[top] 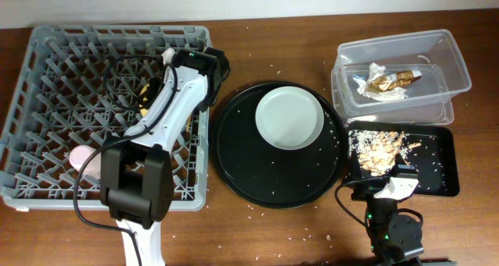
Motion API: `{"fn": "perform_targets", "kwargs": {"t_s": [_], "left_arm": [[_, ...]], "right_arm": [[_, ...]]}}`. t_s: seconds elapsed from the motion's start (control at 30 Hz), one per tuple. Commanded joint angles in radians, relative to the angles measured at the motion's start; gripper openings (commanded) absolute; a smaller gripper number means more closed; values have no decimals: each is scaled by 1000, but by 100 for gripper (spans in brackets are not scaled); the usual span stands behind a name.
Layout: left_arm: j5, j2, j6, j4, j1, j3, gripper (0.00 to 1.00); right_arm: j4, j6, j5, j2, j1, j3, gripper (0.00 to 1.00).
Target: Sort waste into correct bins and load items into the dishwasher rack
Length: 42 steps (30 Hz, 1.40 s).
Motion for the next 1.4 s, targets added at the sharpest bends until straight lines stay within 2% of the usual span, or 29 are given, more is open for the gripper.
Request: {"fn": "perform_targets", "kwargs": {"t_s": [0.0, 0.07, 0.1, 0.13, 0.23, 0.3, 0.43, 0.5, 0.63, 0.77, 0.83, 0.87, 1.03, 1.2, 1.37], "left_arm": [[61, 29, -10, 6, 19, -26, 0], [39, 29, -10, -2, 2, -29, 0], [-63, 29, -10, -9, 3, -26, 0], [-96, 27, -11, -42, 5, -9, 0], [-94, 17, -93, -199, -4, 107, 0], [-66, 0, -96, -237, -4, 164, 0], [-2, -9, -97, -217, -4, 166, 0], [37, -7, -97, -148, -4, 103, 0], [-70, -6, -97, -84, -4, -23, 0], [-77, -5, -97, -54, -4, -37, 0], [-251, -5, -97, -97, 5, -36, 0], [-281, -5, -97, -106, 10, -36, 0], [-199, -5, -97, -99, 8, -37, 0], [51, -4, -97, 13, -60, -62, 0], [116, -3, -97, 33, -76, -119, 0]], "right_arm": [[-1, 0, -1, -6, -5, -9, 98], [-1, 0, -1, -6, -5, -9, 98], [-1, 0, -1, -6, -5, -9, 99], [-1, 0, -1, -6, -5, -9, 98], [-1, 0, -1, -6, -5, -9, 98], [-1, 0, -1, -6, -5, -9, 98], [-1, 0, -1, -6, -5, -9, 98], [-1, 0, -1, -6, -5, -9, 98], [-1, 0, -1, -6, -5, -9, 98], [-1, 0, -1, -6, -5, -9, 98], [-1, 0, -1, -6, -5, -9, 98], [-1, 0, -1, -6, -5, -9, 98], [-1, 0, -1, -6, -5, -9, 98], [-1, 0, -1, -6, -5, -9, 98], [-1, 0, -1, -6, -5, -9, 98]]}}
